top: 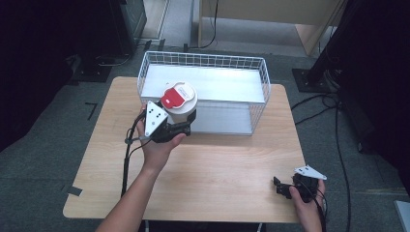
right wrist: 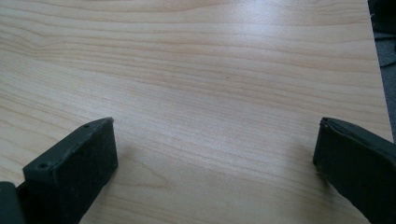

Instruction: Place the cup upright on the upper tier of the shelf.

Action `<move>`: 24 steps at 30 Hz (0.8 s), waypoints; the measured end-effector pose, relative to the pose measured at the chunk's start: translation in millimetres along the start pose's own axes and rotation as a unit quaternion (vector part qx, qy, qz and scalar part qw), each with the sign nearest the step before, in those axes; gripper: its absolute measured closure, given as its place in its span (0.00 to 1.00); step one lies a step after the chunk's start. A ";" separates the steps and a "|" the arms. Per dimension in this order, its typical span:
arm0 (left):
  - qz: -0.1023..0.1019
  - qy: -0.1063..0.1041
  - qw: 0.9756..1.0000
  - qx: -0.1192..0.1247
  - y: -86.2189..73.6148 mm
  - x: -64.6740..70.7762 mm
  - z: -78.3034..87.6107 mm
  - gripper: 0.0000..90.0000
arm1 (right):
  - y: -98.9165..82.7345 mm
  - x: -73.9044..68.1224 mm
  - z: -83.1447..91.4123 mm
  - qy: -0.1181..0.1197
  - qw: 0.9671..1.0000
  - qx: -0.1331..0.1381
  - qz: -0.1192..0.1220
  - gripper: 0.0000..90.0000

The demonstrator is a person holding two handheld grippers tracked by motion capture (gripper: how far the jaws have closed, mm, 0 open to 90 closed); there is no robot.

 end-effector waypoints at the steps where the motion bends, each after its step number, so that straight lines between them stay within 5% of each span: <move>1: -0.001 0.000 1.000 0.001 2.0 -0.3 -1.7 0.09 | -0.1 0.1 0.1 0.000 1.000 -0.001 0.001 0.00; 14: -0.001 -0.004 1.000 0.016 34.2 -0.6 -13.8 0.09 | -0.2 -0.2 0.2 0.001 1.000 -0.001 0.001 0.00; 24: -0.005 0.006 1.000 0.019 52.8 -12.9 -42.7 0.09 | -0.2 -0.2 0.2 0.001 1.000 -0.001 0.001 0.00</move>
Point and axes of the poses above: each handheld gripper's, and its own axes: z roughly backward along the jaws, y roughly out of its top, x roughly to its right, the point moved 10 cm from there along -z, roughly forward along the jaws, and after that the axes turned 2 degrees about z, right-handed, at the moved point
